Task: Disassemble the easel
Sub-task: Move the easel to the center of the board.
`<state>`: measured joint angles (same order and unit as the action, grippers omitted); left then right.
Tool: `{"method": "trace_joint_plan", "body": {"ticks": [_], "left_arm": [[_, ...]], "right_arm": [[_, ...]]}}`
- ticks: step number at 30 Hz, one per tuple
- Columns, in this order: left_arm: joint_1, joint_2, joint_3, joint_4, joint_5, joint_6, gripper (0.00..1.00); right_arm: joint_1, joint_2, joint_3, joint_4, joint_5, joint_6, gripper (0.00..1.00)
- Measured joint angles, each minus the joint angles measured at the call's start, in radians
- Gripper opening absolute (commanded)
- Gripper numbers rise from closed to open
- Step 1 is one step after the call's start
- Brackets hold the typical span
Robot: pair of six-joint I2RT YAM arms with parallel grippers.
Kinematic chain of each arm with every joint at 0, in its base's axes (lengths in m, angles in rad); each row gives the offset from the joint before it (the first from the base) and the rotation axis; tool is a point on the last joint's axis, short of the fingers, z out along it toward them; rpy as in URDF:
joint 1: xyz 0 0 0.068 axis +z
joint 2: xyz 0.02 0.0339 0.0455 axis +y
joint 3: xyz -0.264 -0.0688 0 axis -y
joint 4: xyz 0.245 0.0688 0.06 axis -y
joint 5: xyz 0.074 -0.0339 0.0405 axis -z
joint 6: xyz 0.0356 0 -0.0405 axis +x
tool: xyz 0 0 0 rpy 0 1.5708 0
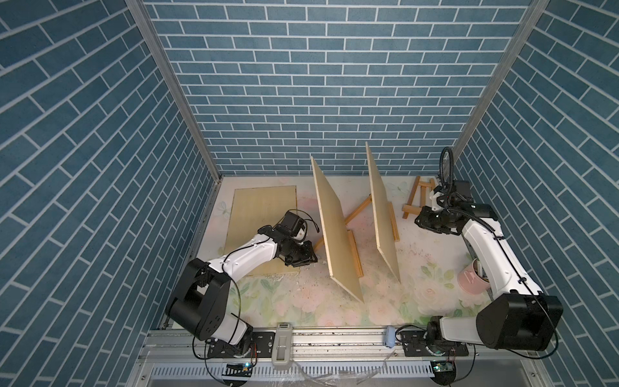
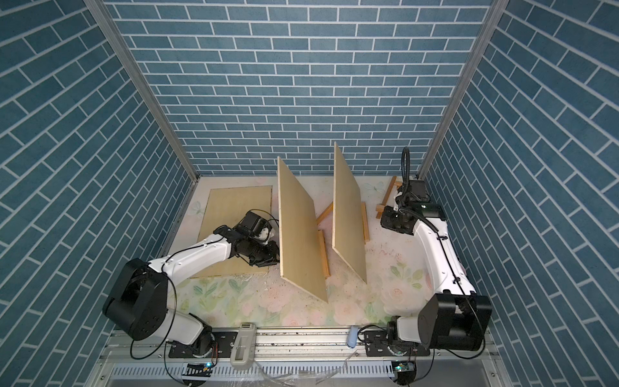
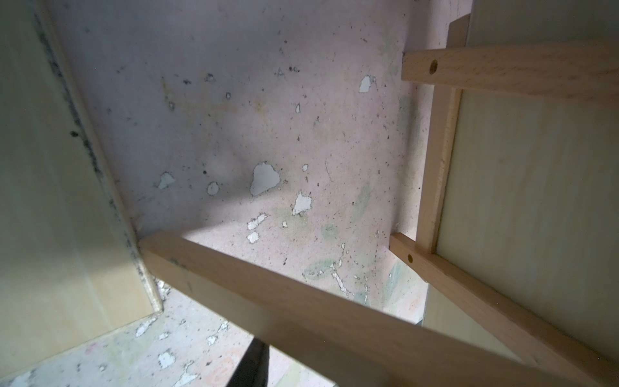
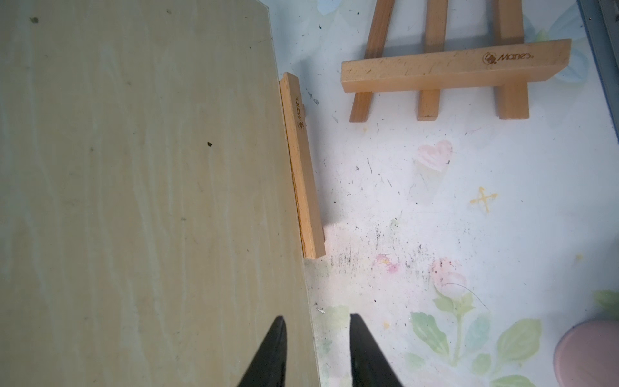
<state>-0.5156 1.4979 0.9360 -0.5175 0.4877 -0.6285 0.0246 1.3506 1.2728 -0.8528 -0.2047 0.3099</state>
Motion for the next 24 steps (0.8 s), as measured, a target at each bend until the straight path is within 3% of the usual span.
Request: {"method": "trace_joint_plan", "body": {"ticks": [24], "left_arm": [[0.032, 0.079, 0.132, -0.025, -0.009, 0.076, 0.35]], "right_arm": [[0.000, 0.000, -0.012, 0.001, 0.001, 0.000, 0.33]]}}
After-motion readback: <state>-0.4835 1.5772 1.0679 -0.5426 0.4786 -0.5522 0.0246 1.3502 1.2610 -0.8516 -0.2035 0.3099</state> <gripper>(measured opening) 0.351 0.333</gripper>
